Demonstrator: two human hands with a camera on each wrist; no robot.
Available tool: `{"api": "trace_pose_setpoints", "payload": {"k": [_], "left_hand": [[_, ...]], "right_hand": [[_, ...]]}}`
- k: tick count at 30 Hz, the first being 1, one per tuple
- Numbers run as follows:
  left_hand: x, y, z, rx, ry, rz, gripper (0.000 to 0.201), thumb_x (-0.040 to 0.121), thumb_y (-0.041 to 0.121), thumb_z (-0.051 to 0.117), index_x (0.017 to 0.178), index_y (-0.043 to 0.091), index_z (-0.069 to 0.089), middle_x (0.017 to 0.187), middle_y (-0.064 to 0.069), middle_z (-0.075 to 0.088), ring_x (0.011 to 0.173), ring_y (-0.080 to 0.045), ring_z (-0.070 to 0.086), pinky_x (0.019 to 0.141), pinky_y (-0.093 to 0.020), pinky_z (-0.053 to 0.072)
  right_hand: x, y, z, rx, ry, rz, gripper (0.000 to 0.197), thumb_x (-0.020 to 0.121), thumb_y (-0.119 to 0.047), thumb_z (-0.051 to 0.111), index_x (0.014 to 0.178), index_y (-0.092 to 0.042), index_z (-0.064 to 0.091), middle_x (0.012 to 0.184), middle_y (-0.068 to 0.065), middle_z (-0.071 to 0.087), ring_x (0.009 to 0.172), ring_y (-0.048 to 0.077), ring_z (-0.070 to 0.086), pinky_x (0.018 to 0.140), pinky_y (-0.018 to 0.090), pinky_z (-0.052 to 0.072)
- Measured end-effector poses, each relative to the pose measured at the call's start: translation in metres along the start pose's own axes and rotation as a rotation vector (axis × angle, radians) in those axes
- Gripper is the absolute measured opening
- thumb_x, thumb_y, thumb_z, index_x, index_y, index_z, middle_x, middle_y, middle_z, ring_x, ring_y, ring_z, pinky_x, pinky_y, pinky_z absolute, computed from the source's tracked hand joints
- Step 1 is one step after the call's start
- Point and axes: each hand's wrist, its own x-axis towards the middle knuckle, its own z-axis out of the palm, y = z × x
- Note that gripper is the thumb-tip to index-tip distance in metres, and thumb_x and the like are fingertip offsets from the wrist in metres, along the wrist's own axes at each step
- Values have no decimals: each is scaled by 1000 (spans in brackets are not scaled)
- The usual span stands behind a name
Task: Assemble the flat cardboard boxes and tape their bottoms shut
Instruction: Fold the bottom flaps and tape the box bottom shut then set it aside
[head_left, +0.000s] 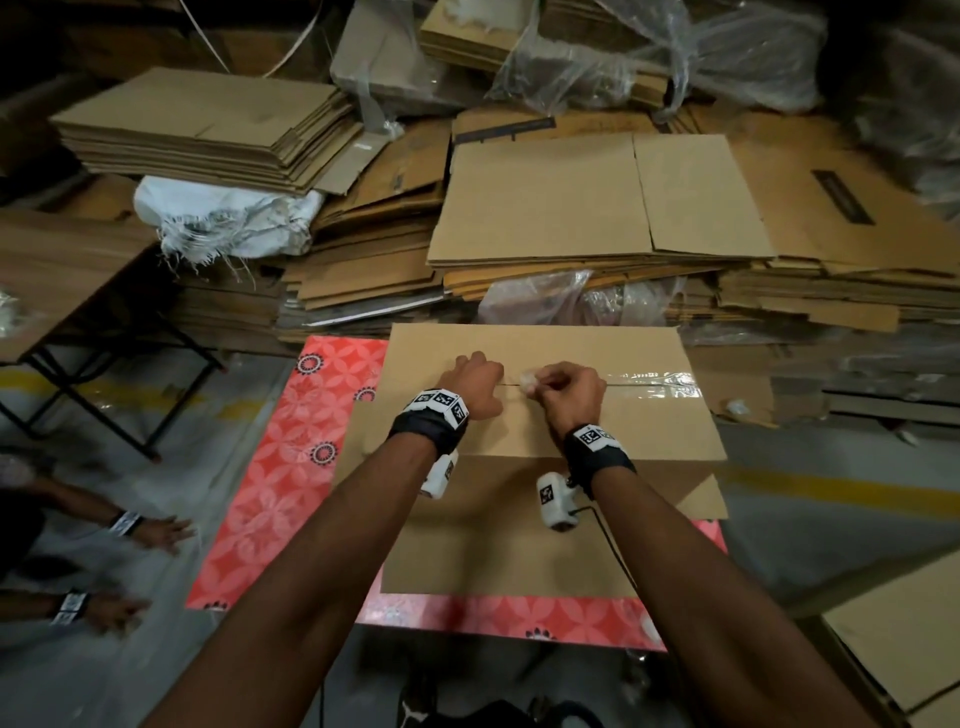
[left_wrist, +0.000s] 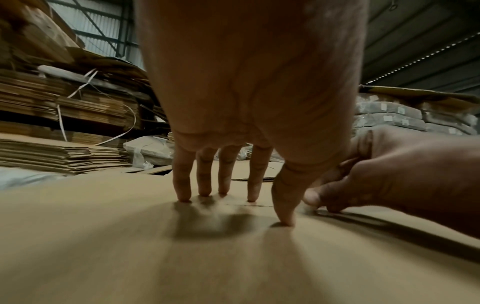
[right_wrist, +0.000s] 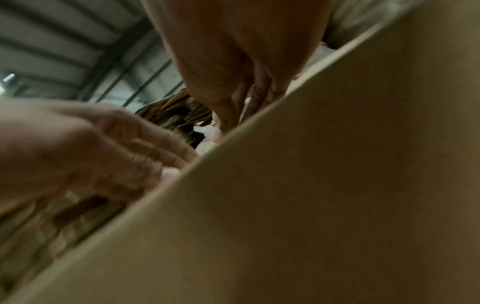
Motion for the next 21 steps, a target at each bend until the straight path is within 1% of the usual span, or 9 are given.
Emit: {"api": "trace_pose_setpoints", "payload": {"k": [3, 4, 6, 8, 10, 12, 14, 17, 21], "left_hand": [[1, 1, 2, 11, -50, 16, 80, 75, 62, 78, 133, 13, 54, 135, -15, 46, 125, -38, 44, 97, -50, 47], [-1, 2, 2, 28, -79, 29, 92, 66, 73, 79, 132, 14, 54, 133, -14, 47, 123, -37, 44, 96, -51, 48], [-4, 3, 4, 74, -132, 59, 106, 51, 82, 80, 130, 16, 53, 131, -14, 46, 122, -36, 43, 96, -53, 48], [-8, 4, 6, 97, -160, 78, 110, 47, 82, 82, 130, 18, 51, 131, -13, 45, 124, -36, 41, 96, -52, 46], [-12, 4, 4, 99, -170, 80, 112, 43, 81, 84, 130, 20, 50, 132, -12, 45, 124, -35, 41, 96, -52, 45], [-15, 4, 1, 116, -174, 89, 115, 40, 78, 87, 132, 19, 49, 133, -12, 45, 124, -35, 42, 95, -51, 46], [-19, 4, -2, 134, -162, 101, 114, 40, 72, 89, 133, 20, 50, 132, -12, 46, 122, -35, 44, 94, -48, 47], [-24, 2, -2, 158, -141, 109, 105, 42, 65, 91, 129, 20, 53, 130, -12, 48, 118, -33, 45, 90, -46, 48], [-26, -5, -5, 196, -139, 133, 101, 41, 66, 91, 124, 20, 56, 126, -10, 49, 113, -31, 47, 87, -43, 47]], "right_hand": [[-4, 5, 3, -70, 22, -63, 16, 75, -8, 78, 83, -20, 73, 78, -5, 74, 77, 15, 71, 80, 33, 59], [-7, 7, 5, -125, 13, -127, 18, 78, -6, 70, 89, -20, 72, 83, -1, 74, 80, 21, 70, 77, 35, 57], [-13, 9, 9, -303, -36, -258, 27, 85, -9, 62, 109, -18, 66, 96, 8, 72, 85, 31, 66, 75, 37, 53], [-15, 8, 13, -477, -94, -314, 36, 92, -20, 62, 128, -19, 61, 111, 13, 67, 94, 35, 63, 80, 41, 52], [-12, 4, 16, -554, -122, -272, 40, 95, -21, 64, 135, -16, 60, 121, 15, 65, 103, 38, 63, 85, 42, 52], [-7, -1, 19, -593, -126, -230, 41, 97, -14, 62, 138, -10, 56, 122, 18, 66, 107, 40, 63, 87, 44, 53], [-6, -5, 24, -627, -112, -239, 48, 94, 0, 58, 140, -4, 47, 112, 23, 68, 101, 42, 65, 82, 48, 55], [-7, -8, 26, -646, -124, -276, 51, 84, 14, 51, 133, -1, 45, 103, 25, 67, 96, 42, 63, 77, 50, 55], [-8, -7, 23, -664, -138, -308, 39, 83, 13, 50, 119, -3, 54, 107, 21, 61, 108, 39, 52, 80, 48, 50]]}}
